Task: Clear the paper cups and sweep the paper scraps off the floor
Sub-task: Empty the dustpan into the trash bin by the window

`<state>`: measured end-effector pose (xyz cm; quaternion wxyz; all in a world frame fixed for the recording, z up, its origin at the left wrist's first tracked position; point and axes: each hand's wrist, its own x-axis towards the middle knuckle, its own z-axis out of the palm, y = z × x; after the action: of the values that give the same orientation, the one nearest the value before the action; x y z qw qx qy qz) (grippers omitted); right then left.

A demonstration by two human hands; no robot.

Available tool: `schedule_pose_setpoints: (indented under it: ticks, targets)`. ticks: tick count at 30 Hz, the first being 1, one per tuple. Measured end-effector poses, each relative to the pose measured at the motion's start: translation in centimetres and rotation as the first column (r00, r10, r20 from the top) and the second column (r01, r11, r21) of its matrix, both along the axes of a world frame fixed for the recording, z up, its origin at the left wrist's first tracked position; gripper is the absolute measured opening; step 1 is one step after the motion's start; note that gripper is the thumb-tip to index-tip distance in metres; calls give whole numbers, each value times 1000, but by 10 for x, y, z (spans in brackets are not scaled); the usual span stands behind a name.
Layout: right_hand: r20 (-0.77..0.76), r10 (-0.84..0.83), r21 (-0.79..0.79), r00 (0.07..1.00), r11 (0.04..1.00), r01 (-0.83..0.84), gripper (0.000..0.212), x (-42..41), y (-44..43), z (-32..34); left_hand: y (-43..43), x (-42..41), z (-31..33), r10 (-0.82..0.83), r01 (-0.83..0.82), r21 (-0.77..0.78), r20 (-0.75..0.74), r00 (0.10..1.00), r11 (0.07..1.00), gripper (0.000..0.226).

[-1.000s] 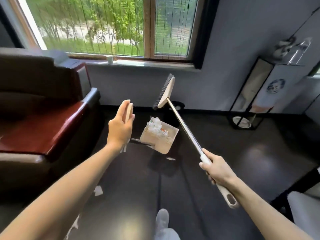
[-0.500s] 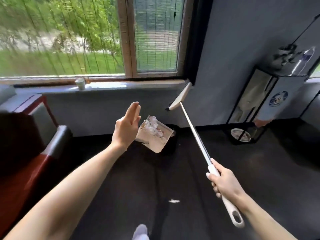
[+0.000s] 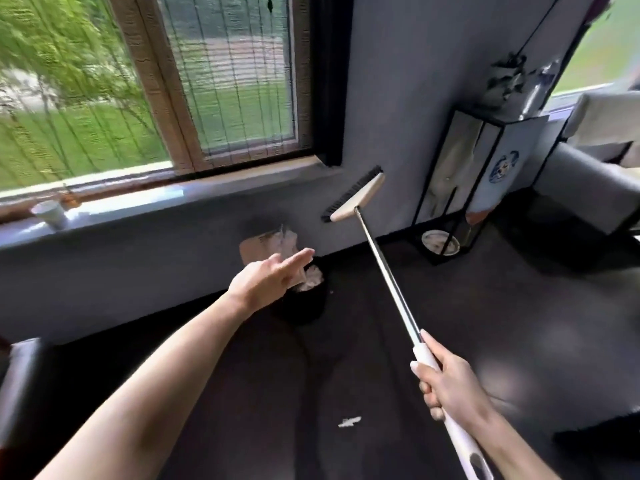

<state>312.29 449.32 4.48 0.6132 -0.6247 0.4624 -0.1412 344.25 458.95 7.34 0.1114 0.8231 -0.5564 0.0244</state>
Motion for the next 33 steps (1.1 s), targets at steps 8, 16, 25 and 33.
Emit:
schedule_pose_setpoints:
  ticks: [8,16,25,33]
  targets:
    - [-42,-75,35,996,996,76,63,-11,-23,-4,-42,-3,-6,-113,124,19,-298,948,992,46]
    - [-56,-110,90,992,989,115,62,-23,-33,-10,-88,-37,-14,97,-3,160,-586,805,987,86]
    - [-48,-110,148,993,982,116,64,-18,-45,-27,-112,-60,-35,93,28,372,-302,949,928,82]
    - [-34,-97,159,995,982,101,63,-17,-54,-32,-127,-66,-68,-316,184,522,176,932,833,84]
